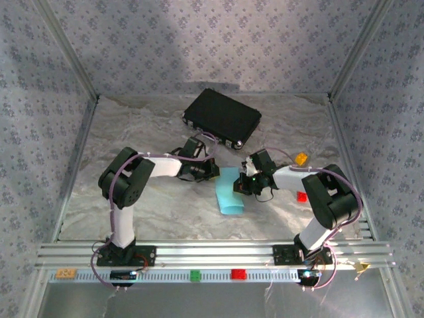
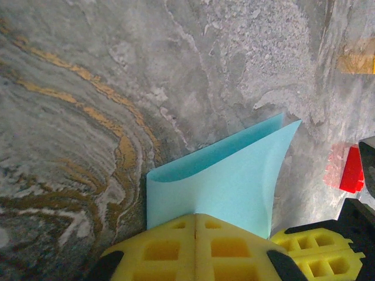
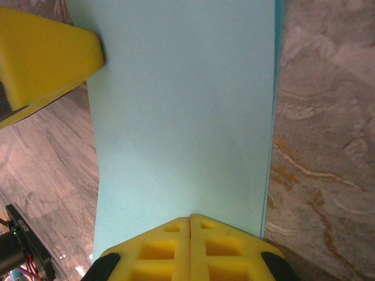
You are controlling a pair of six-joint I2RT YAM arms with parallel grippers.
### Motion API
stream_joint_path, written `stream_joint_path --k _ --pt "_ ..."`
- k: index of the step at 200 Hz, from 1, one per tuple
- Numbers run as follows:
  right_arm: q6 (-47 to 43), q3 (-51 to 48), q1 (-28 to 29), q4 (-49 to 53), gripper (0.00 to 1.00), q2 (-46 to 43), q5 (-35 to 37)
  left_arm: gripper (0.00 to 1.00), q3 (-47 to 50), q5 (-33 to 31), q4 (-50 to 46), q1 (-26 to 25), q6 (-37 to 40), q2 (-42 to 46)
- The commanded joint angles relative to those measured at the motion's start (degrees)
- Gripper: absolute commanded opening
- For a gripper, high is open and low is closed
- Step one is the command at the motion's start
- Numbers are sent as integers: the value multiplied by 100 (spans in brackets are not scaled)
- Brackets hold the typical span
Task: Fold a paper plane with a square sheet of paper (pick it up from the middle)
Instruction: First fold the square sheet of paper in half at the center of the table.
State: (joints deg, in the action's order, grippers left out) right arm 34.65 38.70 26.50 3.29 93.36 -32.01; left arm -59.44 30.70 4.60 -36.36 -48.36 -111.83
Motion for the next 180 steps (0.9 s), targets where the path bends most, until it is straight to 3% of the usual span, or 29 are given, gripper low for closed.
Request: stream_joint_path --k 1,45,180 --pt "-29 -231 -57 705 0 143 546 0 -262 190 -263 50 230 65" --pt "-28 -218 -47 690 0 179 535 0 -384 350 -347 52 332 -170" --pt "3 -242 -27 692 0 147 547 0 -852 -538 -735 492 37 -641"
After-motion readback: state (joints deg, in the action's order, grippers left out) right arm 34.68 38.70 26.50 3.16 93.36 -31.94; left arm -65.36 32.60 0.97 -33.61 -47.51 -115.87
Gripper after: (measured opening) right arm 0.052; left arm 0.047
